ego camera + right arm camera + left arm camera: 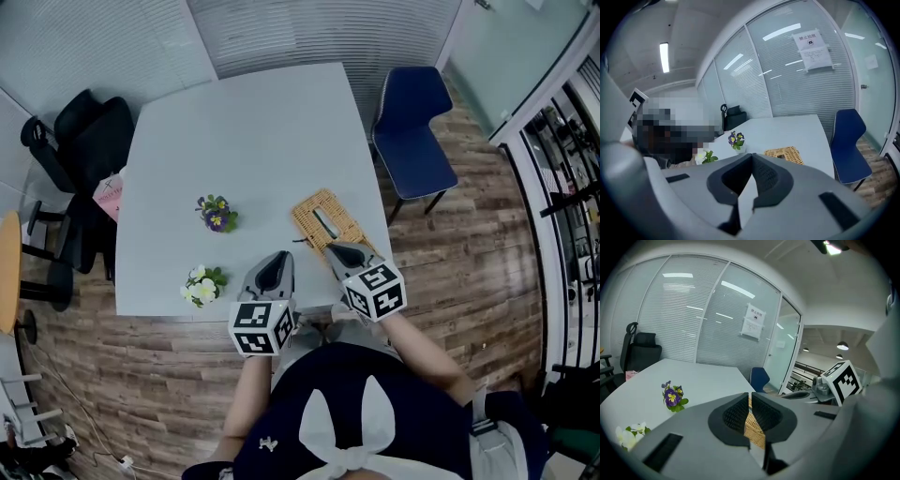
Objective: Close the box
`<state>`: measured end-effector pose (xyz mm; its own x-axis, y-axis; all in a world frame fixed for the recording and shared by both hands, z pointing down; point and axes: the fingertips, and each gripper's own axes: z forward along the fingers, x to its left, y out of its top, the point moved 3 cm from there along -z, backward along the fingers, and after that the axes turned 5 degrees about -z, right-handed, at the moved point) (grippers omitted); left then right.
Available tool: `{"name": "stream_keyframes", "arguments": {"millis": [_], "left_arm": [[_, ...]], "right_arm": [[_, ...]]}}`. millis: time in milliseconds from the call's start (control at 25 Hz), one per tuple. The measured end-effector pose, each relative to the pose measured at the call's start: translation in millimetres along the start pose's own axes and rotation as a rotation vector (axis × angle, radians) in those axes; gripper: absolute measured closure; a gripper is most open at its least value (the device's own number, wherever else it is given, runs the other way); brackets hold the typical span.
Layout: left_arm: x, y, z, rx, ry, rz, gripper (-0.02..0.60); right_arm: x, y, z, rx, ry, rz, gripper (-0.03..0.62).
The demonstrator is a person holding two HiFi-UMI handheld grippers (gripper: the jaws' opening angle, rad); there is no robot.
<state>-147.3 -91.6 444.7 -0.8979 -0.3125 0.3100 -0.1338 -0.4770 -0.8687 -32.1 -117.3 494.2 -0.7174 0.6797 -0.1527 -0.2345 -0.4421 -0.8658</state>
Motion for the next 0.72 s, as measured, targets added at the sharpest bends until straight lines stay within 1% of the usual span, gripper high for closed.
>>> {"name": "stream_keyframes", "arguments": {"millis": [240,720], "left_arm": [[-6.8,2.4,-0.7,-0.007,-0.017,0.003,0.546],[-14.6,4.5,-1.9,-0.014,-0.041,0.013,0.546]], "right_arm": [[9.5,15.3,-9.9,-0.053,0.011,0.005,0.591],[14.2,22.1,-18.9,-0.068,0.009,0.008,0.591]]}}
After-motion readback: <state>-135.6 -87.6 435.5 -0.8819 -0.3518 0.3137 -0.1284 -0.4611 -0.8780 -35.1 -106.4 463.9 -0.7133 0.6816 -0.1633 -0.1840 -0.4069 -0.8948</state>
